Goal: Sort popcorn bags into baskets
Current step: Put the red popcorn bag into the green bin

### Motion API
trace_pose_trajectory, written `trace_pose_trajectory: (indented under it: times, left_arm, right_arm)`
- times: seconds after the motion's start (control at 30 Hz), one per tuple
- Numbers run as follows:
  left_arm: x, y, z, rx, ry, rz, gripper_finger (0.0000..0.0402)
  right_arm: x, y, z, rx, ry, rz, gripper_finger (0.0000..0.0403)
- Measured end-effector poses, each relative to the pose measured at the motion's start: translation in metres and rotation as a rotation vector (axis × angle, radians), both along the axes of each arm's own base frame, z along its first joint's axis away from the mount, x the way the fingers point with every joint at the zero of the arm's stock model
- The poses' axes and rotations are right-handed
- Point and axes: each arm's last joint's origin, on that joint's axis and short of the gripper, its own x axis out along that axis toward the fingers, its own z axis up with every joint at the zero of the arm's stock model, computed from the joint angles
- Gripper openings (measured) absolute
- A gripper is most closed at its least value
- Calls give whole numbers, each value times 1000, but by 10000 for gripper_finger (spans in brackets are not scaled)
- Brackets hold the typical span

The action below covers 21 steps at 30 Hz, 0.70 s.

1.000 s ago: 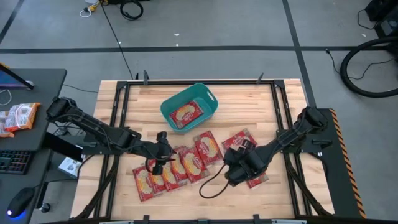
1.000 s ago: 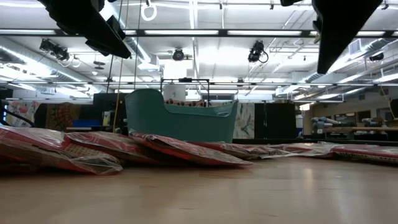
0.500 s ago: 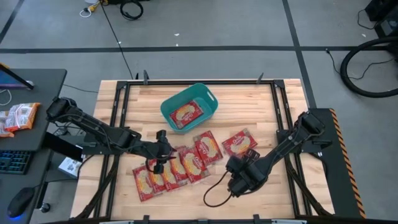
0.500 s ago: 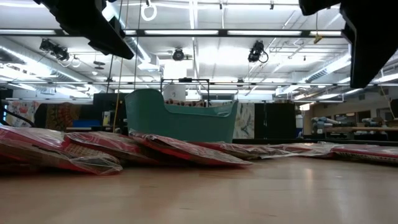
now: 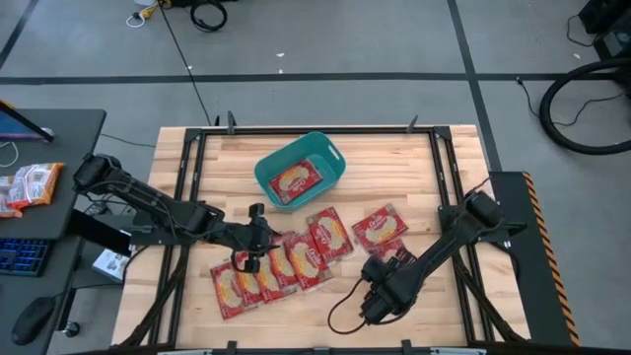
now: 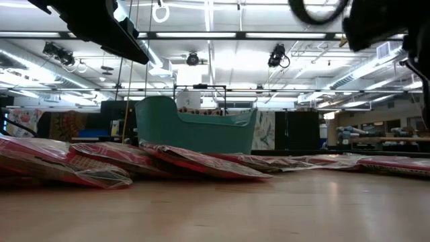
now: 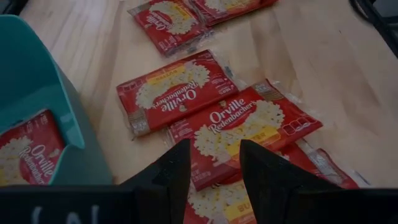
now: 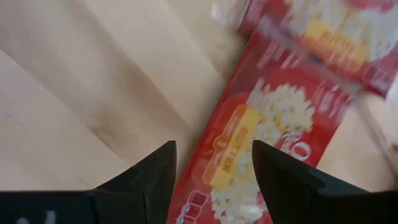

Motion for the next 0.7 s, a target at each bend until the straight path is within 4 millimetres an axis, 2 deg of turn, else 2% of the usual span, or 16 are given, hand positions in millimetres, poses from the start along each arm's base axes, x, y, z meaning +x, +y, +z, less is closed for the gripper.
trace_pose_trajectory:
  times: [0.33,0.7]
  left_arm:
    - [0,1,0,7,-2,11,144]
    - [0,1,0,6,-2,11,144]
  right_arm:
    - [16,2,-15,-3,108,-60,215]
    - [16,0,-40,-47,243,-27,213]
